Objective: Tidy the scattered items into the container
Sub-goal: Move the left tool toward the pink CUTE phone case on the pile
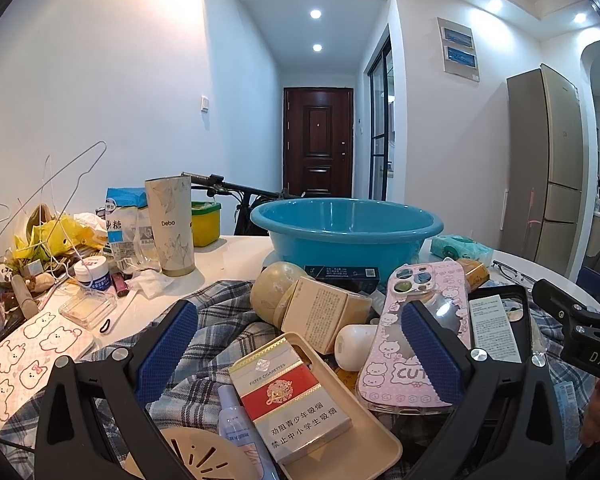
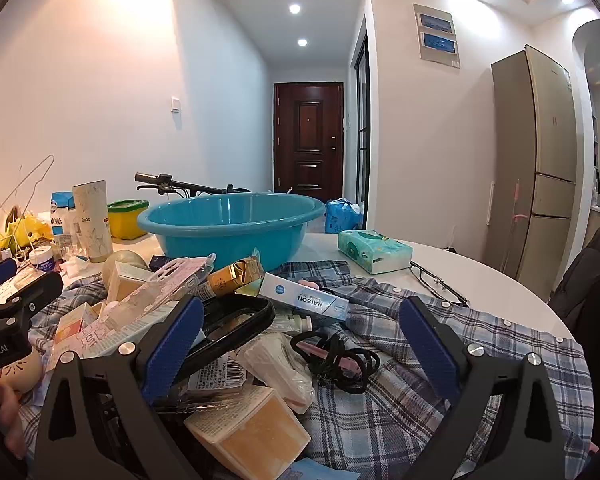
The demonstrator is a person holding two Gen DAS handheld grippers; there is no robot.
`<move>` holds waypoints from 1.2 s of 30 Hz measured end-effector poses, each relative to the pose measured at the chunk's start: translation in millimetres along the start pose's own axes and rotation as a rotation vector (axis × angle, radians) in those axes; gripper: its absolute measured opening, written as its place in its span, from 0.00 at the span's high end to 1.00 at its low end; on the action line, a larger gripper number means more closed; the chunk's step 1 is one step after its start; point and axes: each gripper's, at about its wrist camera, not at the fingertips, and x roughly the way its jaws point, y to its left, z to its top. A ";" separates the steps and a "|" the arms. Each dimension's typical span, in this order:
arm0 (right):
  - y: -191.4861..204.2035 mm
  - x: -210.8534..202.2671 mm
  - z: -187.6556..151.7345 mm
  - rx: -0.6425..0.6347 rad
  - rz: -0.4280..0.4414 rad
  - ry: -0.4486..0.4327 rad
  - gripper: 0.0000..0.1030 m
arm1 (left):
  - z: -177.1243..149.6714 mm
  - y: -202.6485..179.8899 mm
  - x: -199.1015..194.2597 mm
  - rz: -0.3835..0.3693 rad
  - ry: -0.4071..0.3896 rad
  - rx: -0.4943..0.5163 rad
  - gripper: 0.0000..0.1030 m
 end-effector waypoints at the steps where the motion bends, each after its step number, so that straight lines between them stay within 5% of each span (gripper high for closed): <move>1: -1.0 -0.1 -0.9 0.001 0.001 0.000 0.05 | 0.0 -0.3 1.3 0.005 0.007 -0.002 0.00; 9: -0.9 -0.9 -2.5 0.000 0.004 0.000 0.05 | -0.1 0.1 -0.7 -0.057 -0.007 0.013 0.00; 36: 6.7 -2.3 -0.3 -0.034 0.031 0.017 0.15 | -0.1 -6.1 7.2 -0.052 0.031 0.042 0.01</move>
